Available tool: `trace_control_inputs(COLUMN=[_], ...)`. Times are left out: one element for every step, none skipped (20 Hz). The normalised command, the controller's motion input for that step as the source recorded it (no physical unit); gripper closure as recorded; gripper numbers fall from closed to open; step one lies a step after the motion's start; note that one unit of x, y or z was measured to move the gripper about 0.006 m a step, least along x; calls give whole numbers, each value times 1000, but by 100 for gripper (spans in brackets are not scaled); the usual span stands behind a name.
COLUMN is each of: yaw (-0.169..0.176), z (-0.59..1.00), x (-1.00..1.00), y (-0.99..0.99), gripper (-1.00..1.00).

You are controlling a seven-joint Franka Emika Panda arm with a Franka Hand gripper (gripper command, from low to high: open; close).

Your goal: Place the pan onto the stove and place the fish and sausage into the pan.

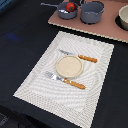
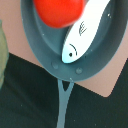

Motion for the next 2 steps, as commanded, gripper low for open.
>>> trace_control_inputs(yaw=[0,0], z=[0,0], x=[0,0], y=[0,0], gripper=[-100,-100])
